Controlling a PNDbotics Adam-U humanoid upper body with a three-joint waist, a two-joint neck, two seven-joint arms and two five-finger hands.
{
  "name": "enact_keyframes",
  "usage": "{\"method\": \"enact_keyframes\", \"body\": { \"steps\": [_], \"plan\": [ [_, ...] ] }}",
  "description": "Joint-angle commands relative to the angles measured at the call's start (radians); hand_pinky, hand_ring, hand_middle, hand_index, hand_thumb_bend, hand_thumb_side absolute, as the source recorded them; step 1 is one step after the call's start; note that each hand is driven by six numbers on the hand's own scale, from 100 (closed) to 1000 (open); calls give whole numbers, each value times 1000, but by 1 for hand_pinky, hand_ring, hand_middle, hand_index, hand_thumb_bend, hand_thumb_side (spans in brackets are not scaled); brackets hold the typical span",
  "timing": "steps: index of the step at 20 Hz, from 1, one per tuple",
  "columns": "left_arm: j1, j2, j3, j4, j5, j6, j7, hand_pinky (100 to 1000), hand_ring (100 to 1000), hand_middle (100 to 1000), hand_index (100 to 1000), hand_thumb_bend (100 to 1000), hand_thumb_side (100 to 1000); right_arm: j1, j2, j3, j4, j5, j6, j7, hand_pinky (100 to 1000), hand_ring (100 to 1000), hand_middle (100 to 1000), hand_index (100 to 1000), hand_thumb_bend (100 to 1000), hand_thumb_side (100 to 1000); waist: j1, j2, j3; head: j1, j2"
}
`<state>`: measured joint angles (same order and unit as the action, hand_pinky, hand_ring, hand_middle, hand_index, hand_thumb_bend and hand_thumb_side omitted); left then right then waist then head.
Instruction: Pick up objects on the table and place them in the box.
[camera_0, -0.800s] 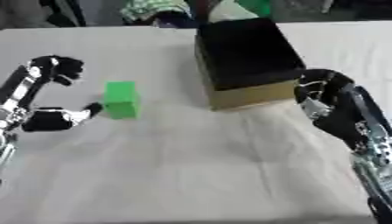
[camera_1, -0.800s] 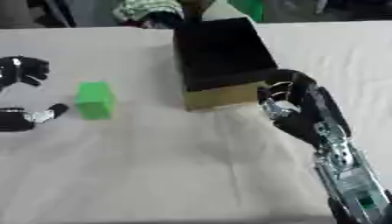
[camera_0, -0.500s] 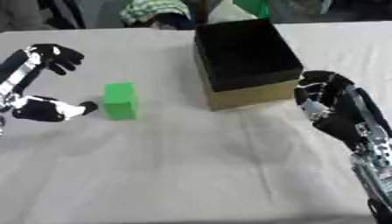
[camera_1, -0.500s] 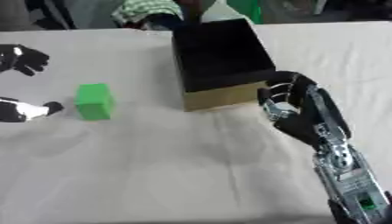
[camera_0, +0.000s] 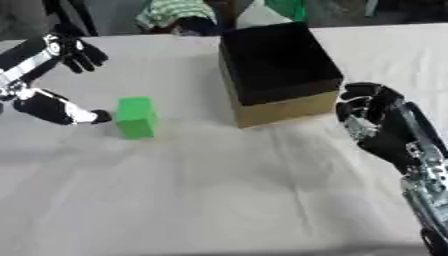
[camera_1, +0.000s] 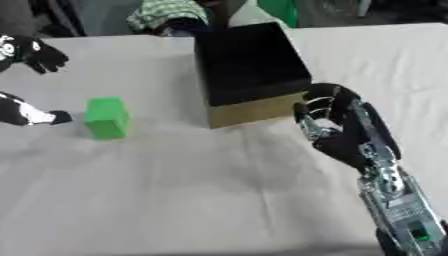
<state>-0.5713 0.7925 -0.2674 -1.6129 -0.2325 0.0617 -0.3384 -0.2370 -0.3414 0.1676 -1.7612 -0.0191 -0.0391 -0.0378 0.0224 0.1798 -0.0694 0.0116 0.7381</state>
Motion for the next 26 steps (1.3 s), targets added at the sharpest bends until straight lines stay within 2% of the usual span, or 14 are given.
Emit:
{"method": "enact_keyframes", "body": {
  "steps": [1,10,17,26],
  "plan": [
    [-55,20,-31,66,-10,4,-38,703,699,667,783,704,138,-5,-22,0,-11,-5,-3,6,610,638,643,762,268,322,1,-19,-3,-1,-1],
    [-163,-78,-83,284,-116,-18,-70,706,698,668,785,735,158,-1,-22,2,-8,-7,-3,9,610,638,643,762,266,323,3,-26,-8,-2,1],
    [-193,-141,-87,412,-176,-44,-61,706,696,668,785,735,159,0,-20,3,-8,-8,-3,10,610,637,642,762,266,323,0,-27,-10,-3,2],
    [-207,-180,-75,505,-225,-64,-62,706,693,667,785,738,171,2,-18,2,-7,-8,-3,10,610,637,642,762,264,325,-2,-27,-12,-2,5]
  ]
}}
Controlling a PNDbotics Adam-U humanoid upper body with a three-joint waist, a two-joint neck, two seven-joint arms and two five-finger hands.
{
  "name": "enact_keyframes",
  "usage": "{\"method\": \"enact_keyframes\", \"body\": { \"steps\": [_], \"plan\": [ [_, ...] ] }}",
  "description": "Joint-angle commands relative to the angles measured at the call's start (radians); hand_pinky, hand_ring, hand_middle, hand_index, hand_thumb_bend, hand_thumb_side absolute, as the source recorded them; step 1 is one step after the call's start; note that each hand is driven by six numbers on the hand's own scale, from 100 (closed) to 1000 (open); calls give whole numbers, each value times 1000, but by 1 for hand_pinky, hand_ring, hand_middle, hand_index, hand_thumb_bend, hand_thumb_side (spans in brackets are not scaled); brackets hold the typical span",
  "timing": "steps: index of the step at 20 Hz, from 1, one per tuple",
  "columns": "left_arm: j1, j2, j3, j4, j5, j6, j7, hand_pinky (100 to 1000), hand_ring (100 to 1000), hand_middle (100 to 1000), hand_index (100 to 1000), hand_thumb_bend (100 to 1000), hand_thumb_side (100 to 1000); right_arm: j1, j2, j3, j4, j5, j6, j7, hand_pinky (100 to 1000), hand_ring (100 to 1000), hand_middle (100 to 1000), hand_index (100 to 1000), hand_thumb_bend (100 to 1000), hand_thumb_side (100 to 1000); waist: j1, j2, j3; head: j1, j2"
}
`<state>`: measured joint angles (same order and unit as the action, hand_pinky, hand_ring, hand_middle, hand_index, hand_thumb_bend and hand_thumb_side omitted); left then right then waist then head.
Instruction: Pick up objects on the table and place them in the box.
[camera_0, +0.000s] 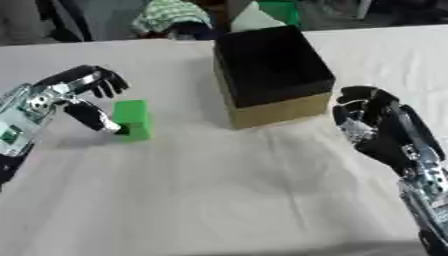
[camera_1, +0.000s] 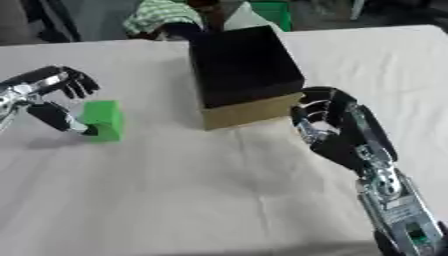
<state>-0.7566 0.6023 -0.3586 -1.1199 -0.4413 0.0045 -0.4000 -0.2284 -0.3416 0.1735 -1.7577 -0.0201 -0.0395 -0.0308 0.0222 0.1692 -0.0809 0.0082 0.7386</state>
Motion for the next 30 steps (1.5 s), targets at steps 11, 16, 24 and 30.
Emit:
{"method": "enact_keyframes", "body": {
  "steps": [11,16,24,30],
  "plan": [
    [-29,-29,32,94,-65,-26,-2,702,682,645,766,742,179,-5,-15,-2,-9,-8,-3,5,610,638,642,762,262,326,-2,-16,-5,0,5],
    [-33,-40,35,112,-84,-34,0,695,660,587,722,741,178,-5,-14,-1,-8,-8,-3,6,610,637,641,762,261,327,-2,-15,-7,-1,5],
    [-34,-50,45,94,-78,-16,107,636,565,385,525,579,100,-5,-13,-1,-6,-8,-3,5,610,637,641,763,259,329,-2,-14,-8,-3,4],
    [-38,-38,44,21,-9,21,187,621,549,348,491,537,100,-5,-13,-1,-5,-8,-4,6,610,637,641,763,258,329,-1,-14,-10,-5,3]
  ]
}}
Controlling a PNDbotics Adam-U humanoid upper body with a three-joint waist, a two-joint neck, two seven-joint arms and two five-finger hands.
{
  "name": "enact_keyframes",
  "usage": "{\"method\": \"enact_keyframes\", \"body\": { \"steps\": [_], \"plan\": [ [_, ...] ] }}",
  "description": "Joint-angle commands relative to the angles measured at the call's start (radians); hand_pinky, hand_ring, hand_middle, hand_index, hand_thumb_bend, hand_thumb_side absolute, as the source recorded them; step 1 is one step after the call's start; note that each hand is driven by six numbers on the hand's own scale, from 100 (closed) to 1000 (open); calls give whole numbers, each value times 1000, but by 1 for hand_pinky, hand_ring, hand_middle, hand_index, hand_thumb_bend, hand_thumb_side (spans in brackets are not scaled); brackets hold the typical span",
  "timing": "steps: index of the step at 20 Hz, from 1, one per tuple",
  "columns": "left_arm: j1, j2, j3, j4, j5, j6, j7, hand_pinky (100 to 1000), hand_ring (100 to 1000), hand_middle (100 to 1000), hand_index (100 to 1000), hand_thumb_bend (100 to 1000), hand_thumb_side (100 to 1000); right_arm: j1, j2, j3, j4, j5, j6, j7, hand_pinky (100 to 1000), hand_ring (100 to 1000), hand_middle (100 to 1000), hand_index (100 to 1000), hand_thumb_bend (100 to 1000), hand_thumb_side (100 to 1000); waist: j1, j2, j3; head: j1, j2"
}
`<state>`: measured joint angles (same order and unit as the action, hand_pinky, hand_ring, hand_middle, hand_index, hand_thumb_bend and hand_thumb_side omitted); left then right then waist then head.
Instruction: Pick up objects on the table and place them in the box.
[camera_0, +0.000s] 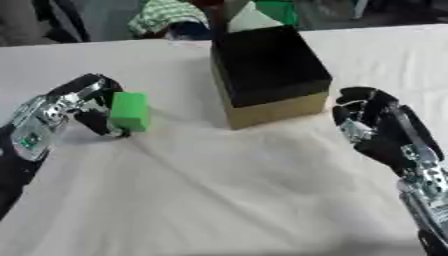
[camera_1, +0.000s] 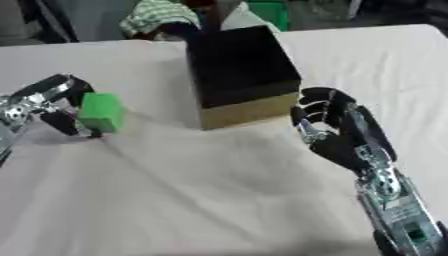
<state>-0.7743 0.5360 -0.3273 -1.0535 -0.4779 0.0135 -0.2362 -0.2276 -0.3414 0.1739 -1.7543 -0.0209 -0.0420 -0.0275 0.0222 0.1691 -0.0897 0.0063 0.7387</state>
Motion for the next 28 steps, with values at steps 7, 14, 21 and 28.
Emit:
{"method": "enact_keyframes", "body": {
  "steps": [7,14,21,28],
  "plan": [
    [-85,25,25,-117,66,42,30,620,551,356,500,525,100,-4,-13,5,-6,-8,-1,9,610,637,641,764,257,330,0,-20,-6,-2,2],
    [-200,-89,62,-47,18,26,80,613,548,357,501,513,100,-10,-10,28,-6,-13,0,33,610,637,641,764,257,328,-3,-18,-39,13,-9],
    [-286,-221,111,79,-59,-16,155,606,548,365,510,496,100,-24,-7,55,-6,-16,1,61,610,637,641,764,256,326,-2,-4,-97,50,-35],
    [-328,-316,140,167,-115,-54,249,602,557,402,540,583,101,-43,-2,75,-6,-19,1,84,610,637,640,764,255,329,3,9,-131,78,-59]
  ]
}}
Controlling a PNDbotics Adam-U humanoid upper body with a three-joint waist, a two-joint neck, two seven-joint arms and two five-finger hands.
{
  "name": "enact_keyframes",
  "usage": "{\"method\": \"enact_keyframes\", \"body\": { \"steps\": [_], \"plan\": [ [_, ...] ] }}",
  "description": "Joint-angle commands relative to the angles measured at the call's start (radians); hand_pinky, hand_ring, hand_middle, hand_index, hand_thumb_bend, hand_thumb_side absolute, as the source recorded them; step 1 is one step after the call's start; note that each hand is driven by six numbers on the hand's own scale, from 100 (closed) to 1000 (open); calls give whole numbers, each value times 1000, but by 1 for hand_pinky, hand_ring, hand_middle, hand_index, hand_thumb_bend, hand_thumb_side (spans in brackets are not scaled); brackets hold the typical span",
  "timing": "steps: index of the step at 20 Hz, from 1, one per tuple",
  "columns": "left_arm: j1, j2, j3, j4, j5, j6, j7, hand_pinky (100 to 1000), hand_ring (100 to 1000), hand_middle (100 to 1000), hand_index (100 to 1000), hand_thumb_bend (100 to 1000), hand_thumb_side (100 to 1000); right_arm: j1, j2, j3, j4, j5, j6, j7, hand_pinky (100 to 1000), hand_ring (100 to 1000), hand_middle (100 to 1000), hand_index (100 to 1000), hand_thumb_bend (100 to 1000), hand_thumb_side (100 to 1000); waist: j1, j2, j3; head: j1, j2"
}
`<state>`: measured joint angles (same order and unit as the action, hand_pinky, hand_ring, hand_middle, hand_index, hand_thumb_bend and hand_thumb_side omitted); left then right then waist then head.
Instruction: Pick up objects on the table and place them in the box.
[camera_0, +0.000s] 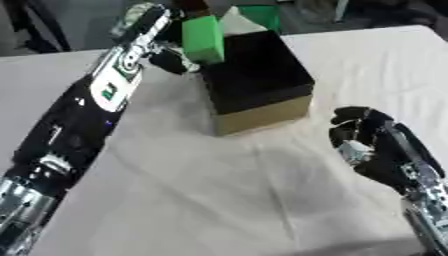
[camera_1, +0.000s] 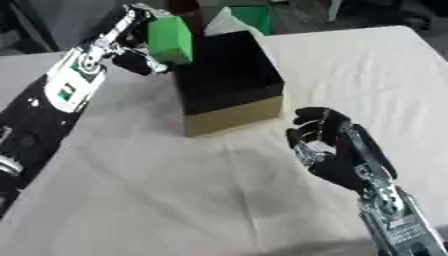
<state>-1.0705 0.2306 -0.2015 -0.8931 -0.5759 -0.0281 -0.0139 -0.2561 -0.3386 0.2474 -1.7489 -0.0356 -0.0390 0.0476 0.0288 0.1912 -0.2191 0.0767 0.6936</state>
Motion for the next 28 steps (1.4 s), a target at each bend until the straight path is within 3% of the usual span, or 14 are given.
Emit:
{"method": "enact_keyframes", "body": {
  "steps": [1,2,4,6,7,14,19,23,28],
  "plan": [
    [-34,-18,13,10,-20,-19,33,604,559,412,548,594,111,-15,-5,3,-11,-4,-2,11,610,636,640,764,255,329,-2,-12,-5,9,-16],
    [-34,-24,11,13,-23,-24,36,605,564,432,565,639,144,-16,-4,4,-11,-5,-2,12,610,636,640,764,254,329,-2,-11,-7,10,-17],
    [-32,-32,5,15,-29,-38,32,611,580,469,603,865,265,-19,-4,4,-12,-5,-2,13,610,636,639,764,254,330,-1,-10,-11,11,-20],
    [-29,-36,-1,17,-40,-49,20,614,586,482,619,915,283,-20,-3,3,-12,-6,-2,12,610,636,638,764,254,329,-1,-9,-12,11,-23],
    [-26,-37,-5,18,-48,-53,12,627,609,528,668,1000,314,-21,-3,3,-12,-6,-2,12,610,636,637,764,254,330,0,-9,-12,11,-24],
    [-15,-34,-7,22,-85,-68,-36,645,650,625,748,1000,343,-19,-3,-1,-11,-6,-2,10,610,635,636,764,253,331,-1,-10,-7,4,-31],
    [-7,-16,-7,-9,-35,-69,-33,629,630,604,738,1000,322,-15,-3,-6,-11,-6,-3,6,610,635,635,765,252,331,-3,-13,5,-2,-33],
    [7,35,-33,-123,104,-66,-43,620,623,594,731,966,300,-8,-8,-16,-9,-3,-3,-4,611,635,635,765,215,342,-1,-18,30,-17,-31],
    [93,175,-58,-414,335,-25,-61,614,620,588,726,921,271,-5,-17,-34,-13,2,-3,-26,611,634,634,765,216,335,3,-19,66,-40,-27]
  ]
}}
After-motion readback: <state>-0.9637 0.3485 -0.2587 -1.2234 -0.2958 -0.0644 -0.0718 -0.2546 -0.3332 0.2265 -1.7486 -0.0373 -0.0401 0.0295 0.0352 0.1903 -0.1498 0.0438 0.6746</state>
